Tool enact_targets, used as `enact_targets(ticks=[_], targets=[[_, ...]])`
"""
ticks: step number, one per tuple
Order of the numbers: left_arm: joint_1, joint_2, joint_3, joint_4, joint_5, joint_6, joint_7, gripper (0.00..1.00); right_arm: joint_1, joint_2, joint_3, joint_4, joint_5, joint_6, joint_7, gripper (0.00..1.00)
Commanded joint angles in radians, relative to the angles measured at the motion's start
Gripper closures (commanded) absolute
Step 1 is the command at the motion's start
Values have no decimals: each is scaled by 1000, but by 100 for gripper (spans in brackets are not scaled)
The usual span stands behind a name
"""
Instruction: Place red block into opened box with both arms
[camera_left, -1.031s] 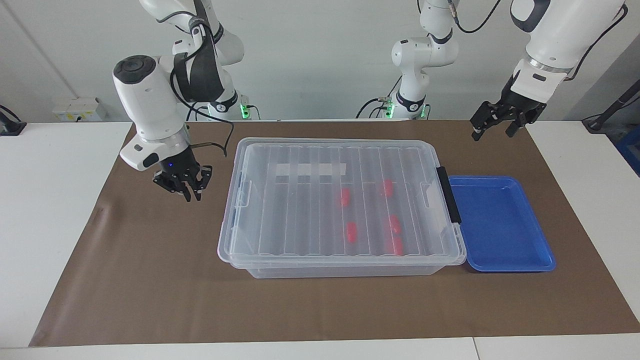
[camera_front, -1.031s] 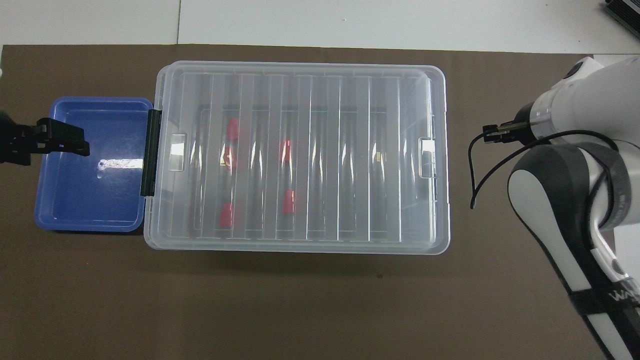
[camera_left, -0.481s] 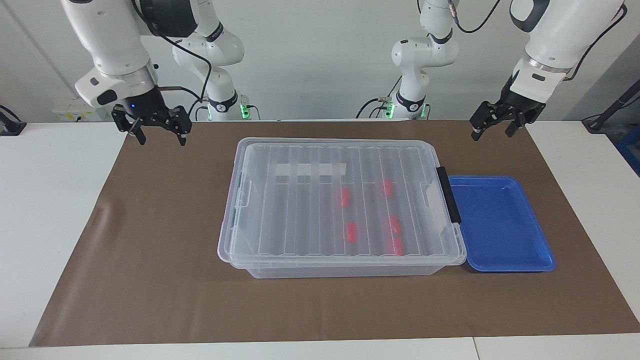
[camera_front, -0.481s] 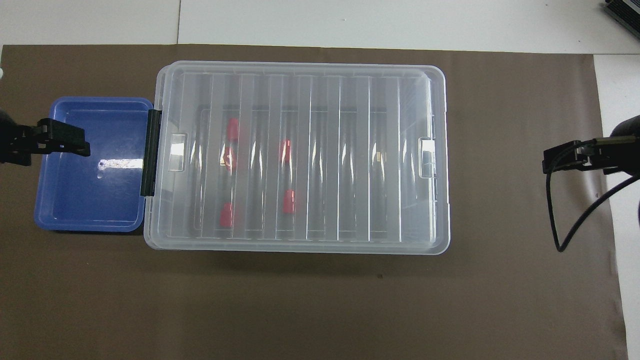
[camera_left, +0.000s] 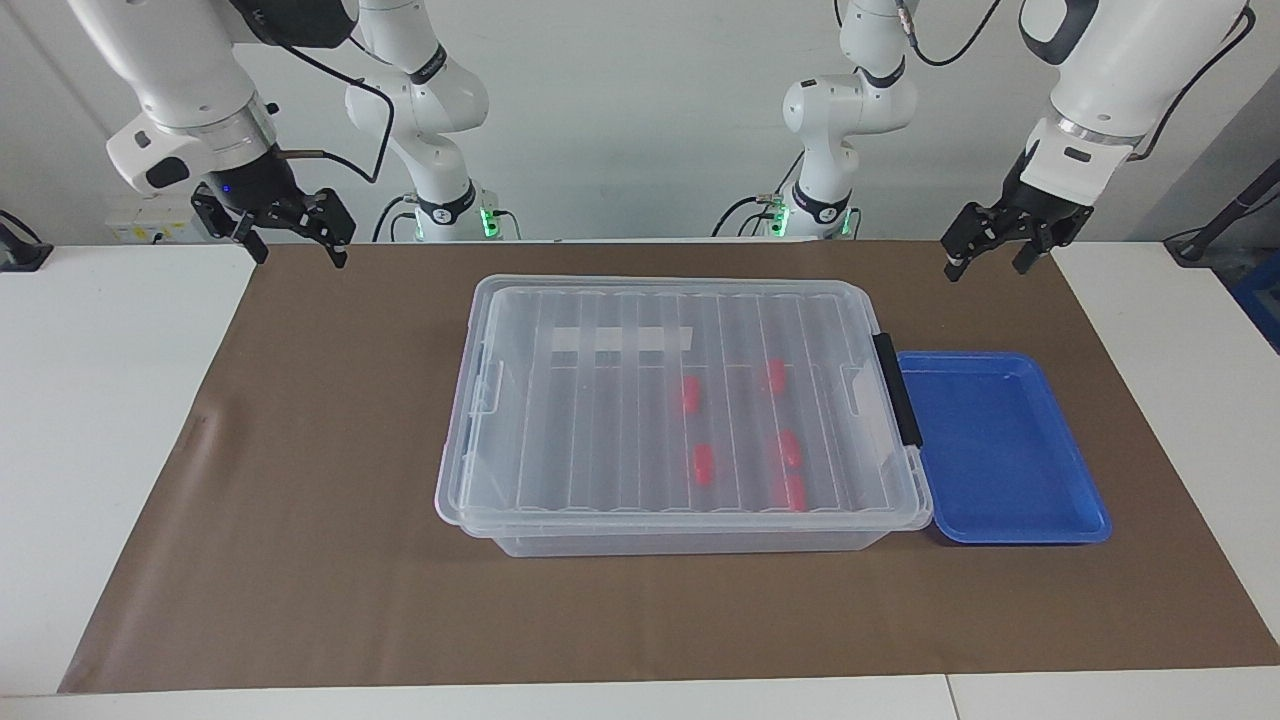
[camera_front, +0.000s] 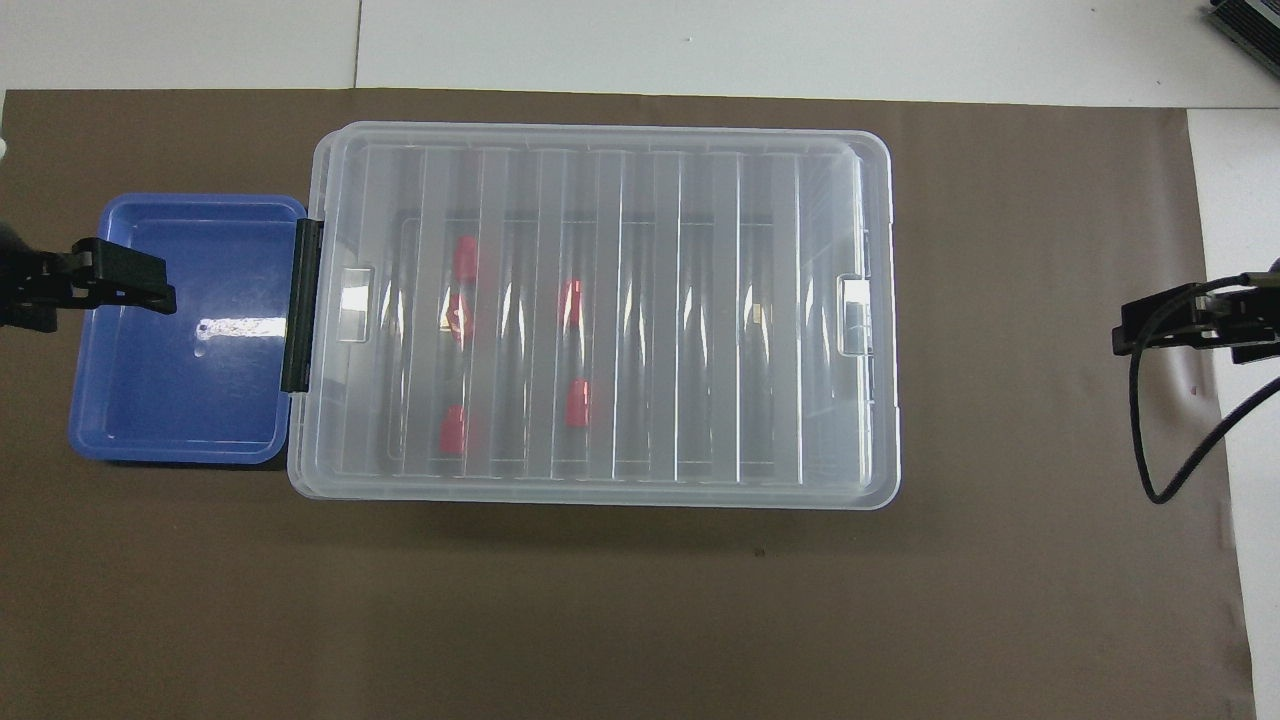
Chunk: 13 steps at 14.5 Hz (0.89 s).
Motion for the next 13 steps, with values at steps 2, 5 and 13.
enact_targets(ticks=[2,5,13], targets=[[2,-33,-4,-41,15,22,11,0,-17,-3,3,-2,18,-8,-32,0],[2,-33,-4,-41,15,22,9,0,-14,-4,3,-10,13,-2,-30,0],[2,-34,-4,-41,15,23,9,0,-11,-7,3,-12,1,-1,-32,0]])
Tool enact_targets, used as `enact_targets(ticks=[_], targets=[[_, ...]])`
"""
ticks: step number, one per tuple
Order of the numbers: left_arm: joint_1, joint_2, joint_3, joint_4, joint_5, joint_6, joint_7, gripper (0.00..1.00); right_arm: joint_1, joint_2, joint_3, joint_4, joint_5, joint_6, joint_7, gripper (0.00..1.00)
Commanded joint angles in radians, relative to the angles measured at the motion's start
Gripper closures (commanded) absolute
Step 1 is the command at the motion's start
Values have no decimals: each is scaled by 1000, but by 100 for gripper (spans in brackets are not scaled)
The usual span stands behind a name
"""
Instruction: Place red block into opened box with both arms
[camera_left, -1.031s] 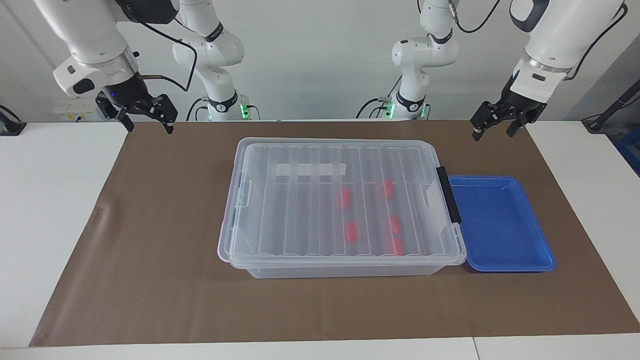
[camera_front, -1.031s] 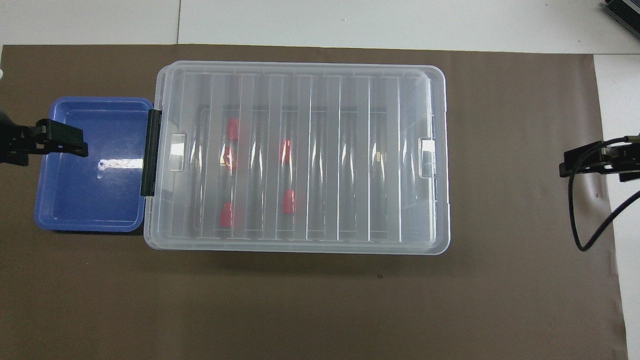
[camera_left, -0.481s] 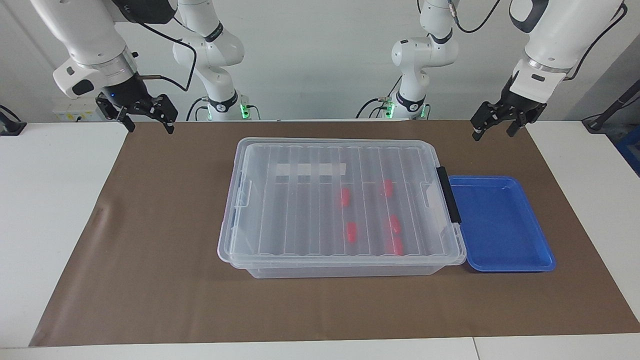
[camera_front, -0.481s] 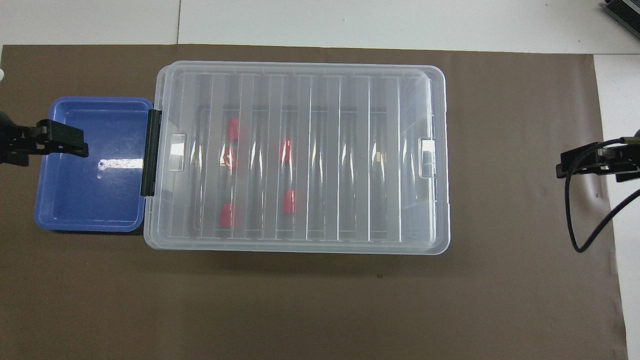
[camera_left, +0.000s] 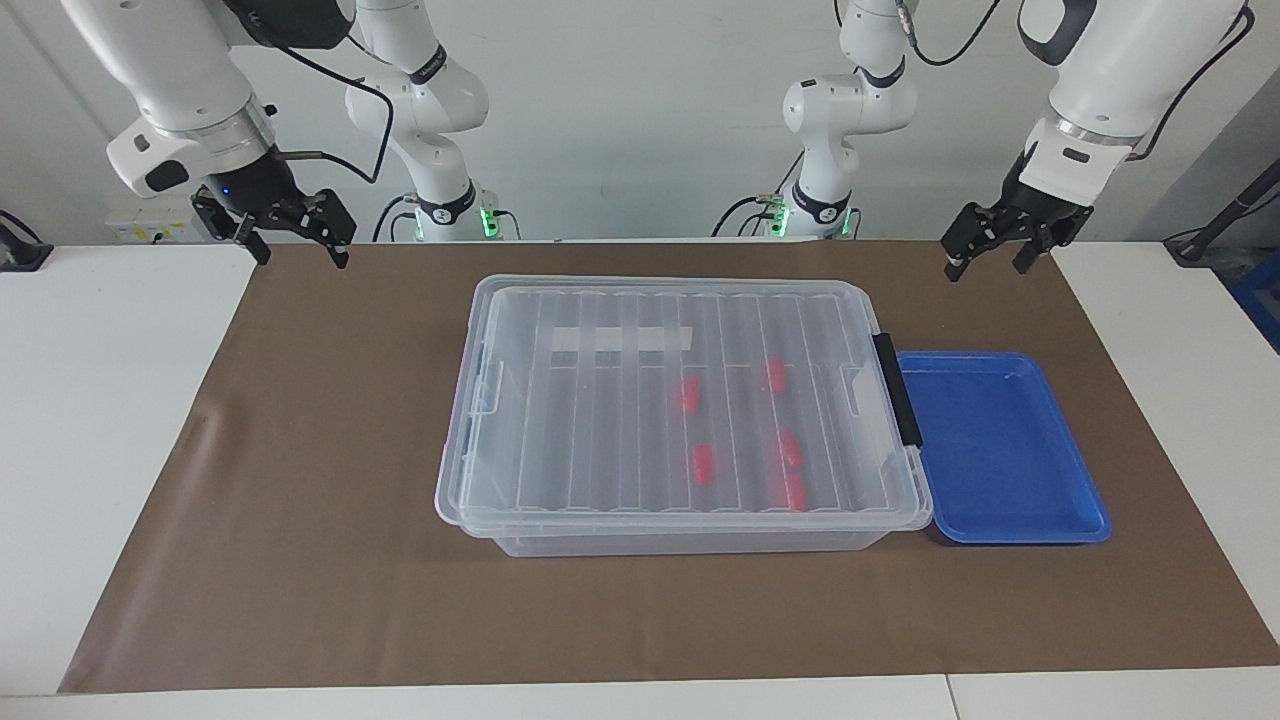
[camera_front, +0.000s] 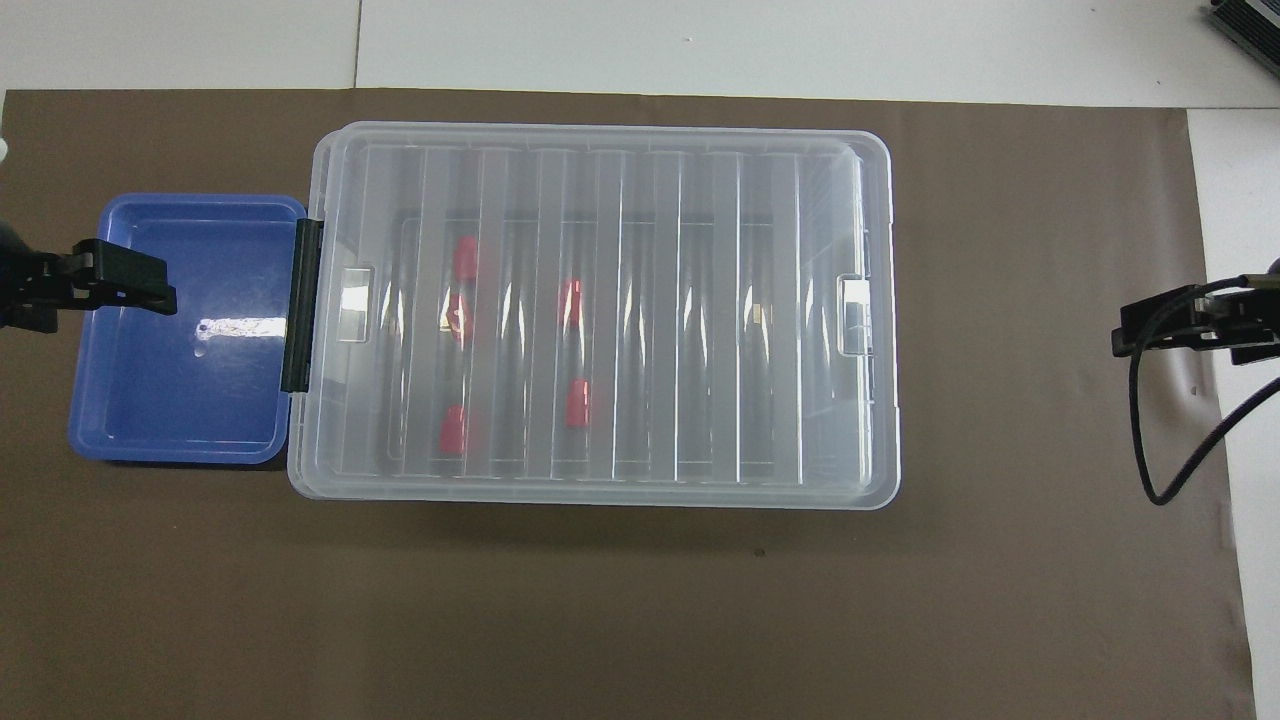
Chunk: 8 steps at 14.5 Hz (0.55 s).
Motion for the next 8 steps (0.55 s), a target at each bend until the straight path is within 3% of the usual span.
enact_targets(ticks=[1,8], targets=[[2,-30,-3,-38,15,22,9,0,-3,-7,4,-10,-11,13,-29,0],[2,-30,-3,-38,15,22,11,0,-3,-9,9,-18,-30,17,-28,0]])
